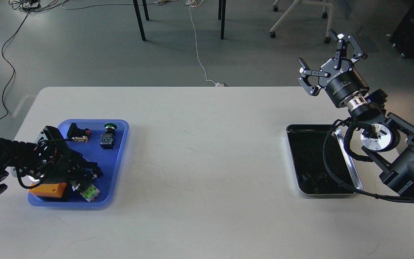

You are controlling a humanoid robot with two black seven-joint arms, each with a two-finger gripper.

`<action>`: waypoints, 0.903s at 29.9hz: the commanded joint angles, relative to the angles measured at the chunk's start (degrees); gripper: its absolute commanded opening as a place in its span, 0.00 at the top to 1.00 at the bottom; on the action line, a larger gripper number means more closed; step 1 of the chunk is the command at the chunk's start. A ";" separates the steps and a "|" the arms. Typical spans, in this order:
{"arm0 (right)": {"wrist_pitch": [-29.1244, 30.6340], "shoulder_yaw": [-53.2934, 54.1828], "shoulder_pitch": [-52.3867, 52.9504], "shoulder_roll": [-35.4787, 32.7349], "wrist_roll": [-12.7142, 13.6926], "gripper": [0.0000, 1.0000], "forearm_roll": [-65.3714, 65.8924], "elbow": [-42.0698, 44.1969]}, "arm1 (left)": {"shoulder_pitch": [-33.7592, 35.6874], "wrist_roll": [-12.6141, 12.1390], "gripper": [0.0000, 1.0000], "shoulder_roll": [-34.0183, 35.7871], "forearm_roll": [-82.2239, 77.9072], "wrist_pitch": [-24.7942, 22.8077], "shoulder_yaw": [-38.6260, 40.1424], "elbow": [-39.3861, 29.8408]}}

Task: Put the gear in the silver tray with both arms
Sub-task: 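Reach the left gripper into the blue tray and grasp another black gear, then lift the gear and carry it with the left gripper to mid-table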

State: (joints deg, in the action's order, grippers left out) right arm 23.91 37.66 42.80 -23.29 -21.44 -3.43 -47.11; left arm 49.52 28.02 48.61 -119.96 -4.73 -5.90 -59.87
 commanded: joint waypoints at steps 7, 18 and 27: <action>0.00 0.04 0.00 0.00 0.00 0.01 0.00 0.00 | 0.05 -0.02 0.82 0.08 0.34 -0.01 0.10 0.02; 0.00 0.04 0.09 0.00 0.00 0.01 0.00 -0.09 | 6.46 -0.02 0.84 1.93 0.87 -0.19 0.80 -1.64; 0.00 0.13 0.09 -0.09 0.00 0.01 0.00 -0.09 | 16.57 -0.02 0.84 0.35 1.83 -5.72 1.33 -8.06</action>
State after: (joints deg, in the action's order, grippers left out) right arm 23.91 37.78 42.89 -23.29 -21.45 -3.43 -47.28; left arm 63.12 28.00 50.04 -118.20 -8.77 -4.83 -65.63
